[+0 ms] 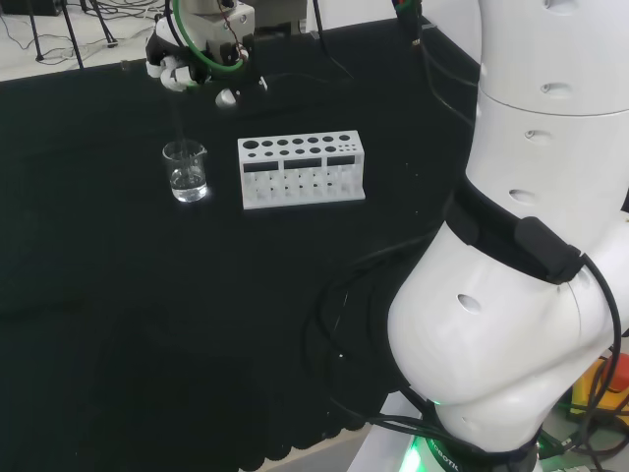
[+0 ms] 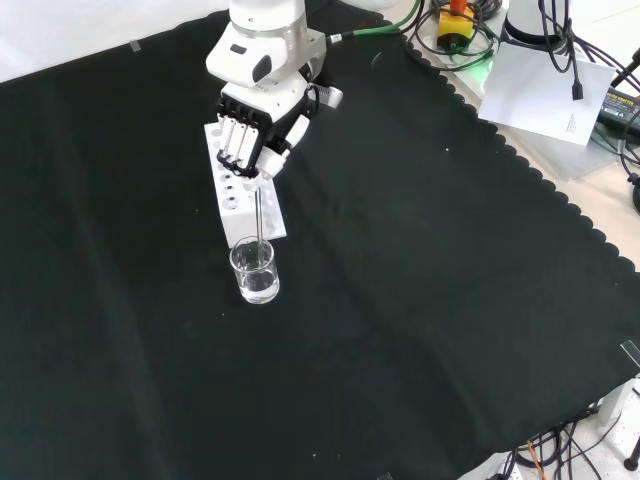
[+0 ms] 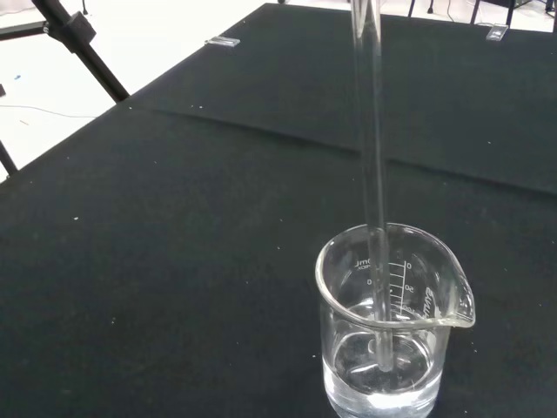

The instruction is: Put the glass rod back on the white test tube rack.

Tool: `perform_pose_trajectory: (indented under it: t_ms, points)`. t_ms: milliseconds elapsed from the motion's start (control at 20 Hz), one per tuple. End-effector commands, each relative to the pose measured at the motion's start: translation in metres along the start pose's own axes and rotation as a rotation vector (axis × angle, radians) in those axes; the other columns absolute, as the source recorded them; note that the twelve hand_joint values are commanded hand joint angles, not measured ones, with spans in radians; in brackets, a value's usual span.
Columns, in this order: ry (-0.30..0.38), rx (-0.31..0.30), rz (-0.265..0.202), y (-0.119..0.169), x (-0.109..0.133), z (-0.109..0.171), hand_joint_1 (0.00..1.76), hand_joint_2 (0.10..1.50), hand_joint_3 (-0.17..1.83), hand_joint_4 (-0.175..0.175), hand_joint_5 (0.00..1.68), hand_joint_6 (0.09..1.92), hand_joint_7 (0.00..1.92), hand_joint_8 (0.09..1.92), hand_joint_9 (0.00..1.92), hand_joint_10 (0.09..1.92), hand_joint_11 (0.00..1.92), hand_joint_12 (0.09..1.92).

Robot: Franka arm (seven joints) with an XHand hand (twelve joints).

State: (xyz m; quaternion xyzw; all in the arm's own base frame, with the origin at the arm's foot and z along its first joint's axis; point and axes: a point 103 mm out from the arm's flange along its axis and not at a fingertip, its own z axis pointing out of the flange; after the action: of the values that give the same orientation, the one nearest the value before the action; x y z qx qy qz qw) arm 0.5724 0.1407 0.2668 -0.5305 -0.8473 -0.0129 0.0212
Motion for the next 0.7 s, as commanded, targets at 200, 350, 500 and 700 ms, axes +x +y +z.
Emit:
perform_pose_trajectory:
  t_ms: [200, 350, 500, 700]
  points:
    - [-0.001, 0.013, 0.003, 0.006, -0.001, 0.003, 1.36, 1.23, 0.0, -0.175, 0.72, 0.93, 0.72, 1.42, 0.81, 1.64, 1.5, 0.98]
    - [0.007, 0.007, 0.008, 0.007, -0.001, -0.002, 1.36, 1.23, 0.0, -0.175, 0.71, 0.93, 0.72, 1.42, 0.81, 1.64, 1.5, 0.98]
    - [0.011, -0.005, 0.021, 0.007, -0.001, -0.011, 1.36, 1.23, 0.0, -0.175, 0.71, 0.93, 0.72, 1.43, 0.81, 1.64, 1.5, 0.98]
    - [0.013, -0.025, 0.034, 0.004, -0.004, -0.03, 1.36, 1.23, 0.0, -0.175, 0.71, 0.93, 0.71, 1.43, 0.81, 1.64, 1.5, 0.98]
